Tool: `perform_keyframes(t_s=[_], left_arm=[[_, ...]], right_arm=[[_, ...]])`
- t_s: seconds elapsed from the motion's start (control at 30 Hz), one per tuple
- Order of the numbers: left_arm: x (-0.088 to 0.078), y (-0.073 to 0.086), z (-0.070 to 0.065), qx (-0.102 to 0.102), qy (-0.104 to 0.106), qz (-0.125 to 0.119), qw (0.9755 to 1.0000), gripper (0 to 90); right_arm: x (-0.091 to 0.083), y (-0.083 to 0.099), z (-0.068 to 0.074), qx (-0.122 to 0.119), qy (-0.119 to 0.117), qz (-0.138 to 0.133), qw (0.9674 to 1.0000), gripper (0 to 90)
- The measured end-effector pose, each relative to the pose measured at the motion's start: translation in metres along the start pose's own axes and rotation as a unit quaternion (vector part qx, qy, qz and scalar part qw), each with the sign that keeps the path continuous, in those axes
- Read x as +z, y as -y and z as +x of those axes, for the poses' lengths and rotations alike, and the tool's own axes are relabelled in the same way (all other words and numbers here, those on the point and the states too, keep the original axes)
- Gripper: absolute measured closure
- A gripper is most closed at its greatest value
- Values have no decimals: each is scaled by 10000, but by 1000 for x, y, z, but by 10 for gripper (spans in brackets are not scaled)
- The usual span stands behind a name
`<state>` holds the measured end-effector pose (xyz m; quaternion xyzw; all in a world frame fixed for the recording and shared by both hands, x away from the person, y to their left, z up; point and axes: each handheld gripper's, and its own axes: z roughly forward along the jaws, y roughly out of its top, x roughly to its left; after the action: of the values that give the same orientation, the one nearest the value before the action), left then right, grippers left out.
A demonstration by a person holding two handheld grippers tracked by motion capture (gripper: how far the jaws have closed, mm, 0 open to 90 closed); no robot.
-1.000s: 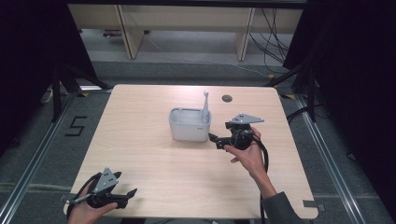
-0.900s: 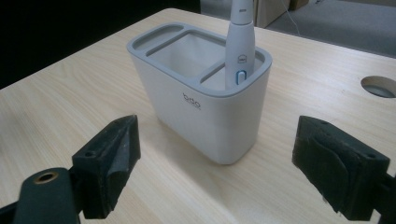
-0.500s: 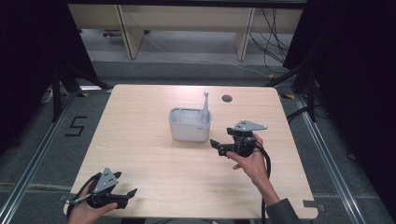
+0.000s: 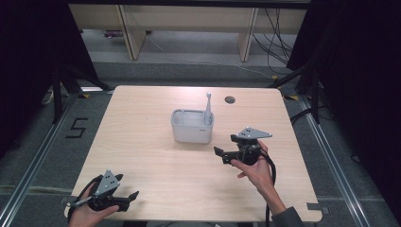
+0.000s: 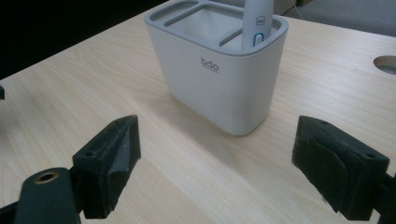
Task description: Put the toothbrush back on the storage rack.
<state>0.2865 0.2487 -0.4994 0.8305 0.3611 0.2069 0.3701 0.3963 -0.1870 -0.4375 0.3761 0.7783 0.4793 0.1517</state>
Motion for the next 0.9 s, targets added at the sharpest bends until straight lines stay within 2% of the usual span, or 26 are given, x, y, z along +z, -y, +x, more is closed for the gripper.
perform_keyframes(t_s=[0.07, 0.1, 0.13, 0.17, 0.23, 0.3, 0.33, 0.37, 0.4, 0.43, 0.5, 0.57, 0.6, 0.63, 0.67, 0.7, 0.73, 0.83, 0.87, 0.9], left_arm=[[0, 0, 1, 11, -7, 9, 10000, 164], [0, 0, 1, 43, 2, 24, 10000, 164], [0, 0, 1, 62, -33, 24, 10000, 164], [0, 0, 1, 84, 35, 25, 10000, 164], [-1, 0, 1, 77, 6, 64, 9999, 164], [0, 0, 0, -9, 4, 13, 10000, 164], [0, 0, 0, -4, 5, 15, 10000, 164], [0, 0, 0, -6, 4, 15, 10000, 164], [0, 0, 0, -11, 4, 12, 10000, 164], [0, 0, 1, 36, 8, 42, 10000, 164], [0, 0, 1, 66, 10, 60, 10000, 164], [0, 0, 1, 63, 10, 63, 10000, 164], [0, 0, 1, 60, 10, 62, 10000, 164], [0, 0, 1, 62, 10, 66, 10000, 164], [0, 0, 1, 60, 10, 65, 10000, 164], [0, 0, 1, 61, 12, 65, 10000, 164], [0, 0, 1, 58, 13, 62, 10000, 164], [0, 0, 1, 57, 17, 59, 10000, 164], [0, 0, 1, 51, 24, 55, 10000, 164], [0, 0, 1, 50, 26, 53, 10000, 164]], right_arm=[[0, 3, 1, 101, -72, 21, 9999, 161], [-1, 3, 0, 15, -9, 21, 10000, 161], [0, 6, 2, 128, 17, -36, 9999, 160], [0, 6, -1, -128, -29, -22, 9999, 161], [-2, 10, 1, 81, -19, 71, 9999, 161], [-1, 13, 1, -19, 33, 39, 10000, 160], [-1, 15, 2, 98, -68, 64, 9999, 161], [-1, 16, 2, 87, -119, 141, 9998, 161], [-2, 18, 1, -13, 16, 133, 9999, 161], [-2, 19, 3, 115, -59, 149, 9998, 160], [-2, 21, 2, 37, -133, 159, 9998, 161], [-4, 24, 5, 213, -136, 200, 9995, 160], [-5, 24, 2, 37, -96, 196, 9998, 161], [-4, 26, 4, 121, -161, 204, 9996, 161], [-5, 27, 3, 27, -135, 193, 9997, 160], [-6, 29, 5, 126, -128, 209, 9996, 161], [-7, 30, 4, 48, -84, 254, 9996, 161], [-7, 34, 6, 153, -198, 278, 9993, 162], [-8, 36, 5, 29, -106, 274, 9996, 162], [-7, 37, 6, 106, -193, 294, 9993, 162]])
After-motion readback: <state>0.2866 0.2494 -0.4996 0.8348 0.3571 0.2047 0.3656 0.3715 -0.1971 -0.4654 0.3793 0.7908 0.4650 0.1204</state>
